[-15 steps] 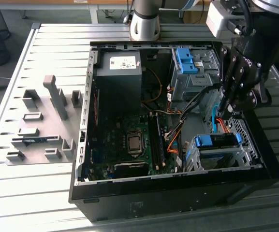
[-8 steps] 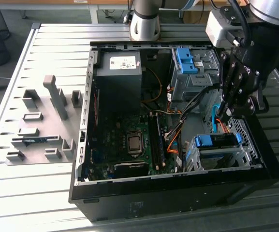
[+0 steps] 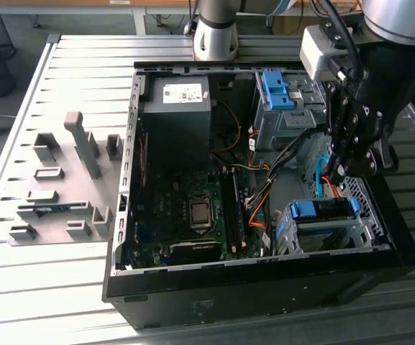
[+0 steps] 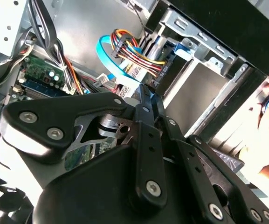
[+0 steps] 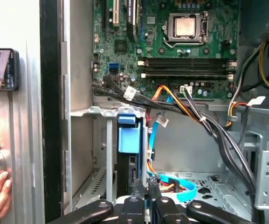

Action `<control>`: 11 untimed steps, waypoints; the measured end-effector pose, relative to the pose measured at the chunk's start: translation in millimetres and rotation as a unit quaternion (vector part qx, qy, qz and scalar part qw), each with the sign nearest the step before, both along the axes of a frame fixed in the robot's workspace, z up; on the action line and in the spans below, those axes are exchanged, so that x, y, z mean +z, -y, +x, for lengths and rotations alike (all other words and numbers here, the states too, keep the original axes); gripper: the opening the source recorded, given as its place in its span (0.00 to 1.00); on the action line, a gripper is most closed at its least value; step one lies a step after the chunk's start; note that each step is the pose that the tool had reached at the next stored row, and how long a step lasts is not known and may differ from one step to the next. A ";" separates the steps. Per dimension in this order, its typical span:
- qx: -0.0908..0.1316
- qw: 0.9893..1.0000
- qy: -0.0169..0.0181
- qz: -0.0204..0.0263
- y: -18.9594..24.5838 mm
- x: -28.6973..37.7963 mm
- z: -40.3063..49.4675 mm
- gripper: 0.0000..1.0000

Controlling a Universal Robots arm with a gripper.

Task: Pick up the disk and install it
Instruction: 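Insert the second disk wire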

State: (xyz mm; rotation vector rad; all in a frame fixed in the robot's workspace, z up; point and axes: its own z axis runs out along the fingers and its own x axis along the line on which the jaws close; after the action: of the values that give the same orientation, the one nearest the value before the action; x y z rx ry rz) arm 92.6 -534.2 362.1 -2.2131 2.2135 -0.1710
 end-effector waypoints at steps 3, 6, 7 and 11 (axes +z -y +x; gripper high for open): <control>0.000 1.000 0.000 0.003 7.7 -3.5 -1.2 0.16; 0.000 1.000 0.000 0.005 10.3 -7.6 -2.0 0.16; 0.000 1.000 0.000 0.007 10.4 -8.3 -2.1 0.16; -0.001 1.000 0.000 0.024 11.2 -10.1 -2.1 0.16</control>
State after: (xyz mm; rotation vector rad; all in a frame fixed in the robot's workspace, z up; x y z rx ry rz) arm 90.4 -545.5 352.0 -2.1879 2.1952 -0.1178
